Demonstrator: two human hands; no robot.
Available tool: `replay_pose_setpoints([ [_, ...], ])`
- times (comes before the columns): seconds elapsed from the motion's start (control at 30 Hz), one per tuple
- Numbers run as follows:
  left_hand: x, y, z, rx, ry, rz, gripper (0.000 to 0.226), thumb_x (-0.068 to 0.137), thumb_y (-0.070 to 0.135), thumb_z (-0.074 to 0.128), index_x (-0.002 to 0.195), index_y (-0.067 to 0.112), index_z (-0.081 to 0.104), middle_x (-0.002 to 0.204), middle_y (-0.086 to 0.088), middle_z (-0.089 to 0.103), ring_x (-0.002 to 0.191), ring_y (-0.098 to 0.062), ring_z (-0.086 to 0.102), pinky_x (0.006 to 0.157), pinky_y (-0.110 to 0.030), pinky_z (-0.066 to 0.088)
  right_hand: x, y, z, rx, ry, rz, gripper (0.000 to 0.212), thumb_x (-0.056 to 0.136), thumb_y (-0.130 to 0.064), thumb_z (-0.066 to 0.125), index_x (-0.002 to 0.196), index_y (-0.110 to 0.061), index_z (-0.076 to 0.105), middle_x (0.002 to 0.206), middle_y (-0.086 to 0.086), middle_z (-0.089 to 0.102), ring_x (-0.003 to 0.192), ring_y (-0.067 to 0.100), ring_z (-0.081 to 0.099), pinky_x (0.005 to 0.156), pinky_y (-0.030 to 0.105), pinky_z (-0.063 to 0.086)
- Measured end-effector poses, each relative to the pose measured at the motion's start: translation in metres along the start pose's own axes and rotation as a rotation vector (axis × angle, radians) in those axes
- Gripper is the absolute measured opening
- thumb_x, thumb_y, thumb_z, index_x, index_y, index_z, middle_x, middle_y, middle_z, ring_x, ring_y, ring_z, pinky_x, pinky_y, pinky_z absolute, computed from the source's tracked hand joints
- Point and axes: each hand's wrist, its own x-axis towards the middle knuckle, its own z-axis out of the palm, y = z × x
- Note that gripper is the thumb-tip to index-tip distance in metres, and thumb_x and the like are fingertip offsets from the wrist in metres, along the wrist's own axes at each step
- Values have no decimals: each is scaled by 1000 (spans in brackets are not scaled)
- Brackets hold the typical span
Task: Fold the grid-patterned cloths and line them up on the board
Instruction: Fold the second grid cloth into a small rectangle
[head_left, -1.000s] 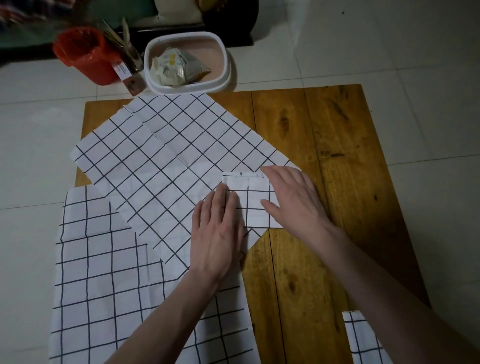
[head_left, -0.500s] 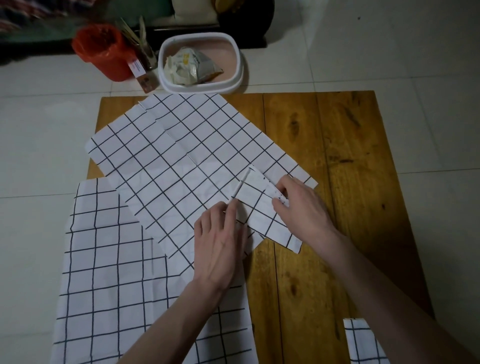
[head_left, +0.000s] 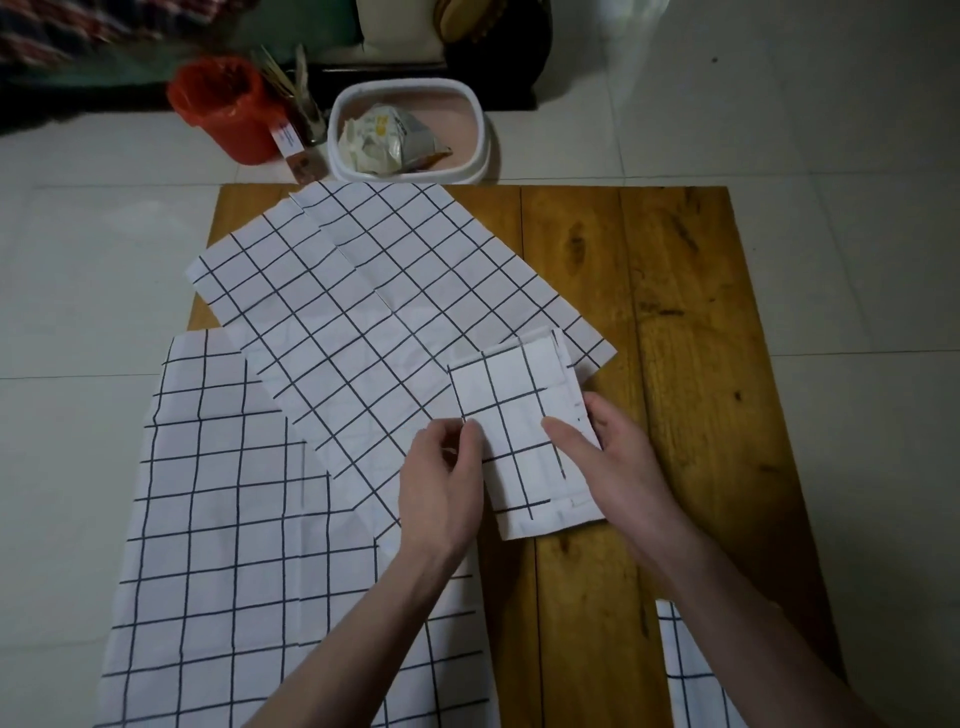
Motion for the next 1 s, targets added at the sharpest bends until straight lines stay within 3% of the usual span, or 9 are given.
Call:
replay_pose_setpoints([
  [0.1,-12,5,-2,-112,-44,0,23,105,28,57,90,14,67,71,10,60,62,-9,49,54,-22,43,-9,7,-1,-19,17,-7,21,103,-15,62,118,-26,69,108,-10,79,98,11,76,76,31,64],
  [0.2,-21,0,-5,-118,-44,40,20,103,22,58,87,12,64,66,11,51,59,-8,41,51,-24,39,-17,20,-5,-123,67,-57,13,104,-18,61,109,-26,70,104,-8,78,96,14,75,78,34,64],
  [0.33,-35,-14,-11,-136,-49,63,15,102,21,62,89,15,68,73,6,55,63,-9,44,53,-20,40,-31,41,-11,-238,172,-78,13,101,-24,65,97,-36,66,93,-22,73,92,-5,68,75,14,54],
  [0.43,-47,-23,-13,-165,-57,44,7,101,22,64,98,18,70,76,5,57,64,-10,47,53,-21,42,-46,56,-15,-261,227,-67,19,100,-24,67,97,-42,62,97,-14,72,94,-5,67,77,15,52],
  [0.53,-61,-32,-14,-147,-65,17,7,100,23,65,97,18,69,76,4,59,63,-10,48,50,-20,42,-65,68,-18,-261,264,-57,20,99,-22,68,112,-36,64,104,-11,72,97,1,69,79,16,54],
  [0.67,-87,-38,-20,-133,-80,44,10,103,24,62,98,20,70,90,-2,71,74,-8,59,60,-21,50,-97,73,-18,-275,295,-37,18,99,-21,68,108,-35,63,102,-10,72,95,2,69,76,17,54],
  [0.8,-109,-49,-17,-118,-85,64,10,104,25,62,97,24,70,88,7,70,78,-11,62,62,-22,52,-126,81,-23,-355,335,-55,13,99,-22,67,109,-30,67,100,-16,70,90,-7,66,73,10,53],
  [1.0,-135,-70,-4,-96,-84,63,10,103,25,64,96,29,70,88,14,69,81,-12,63,67,-22,53,-152,105,-42,-438,378,-61,14,98,-23,69,112,-22,71,98,-14,71,89,-8,66,72,7,52],
])
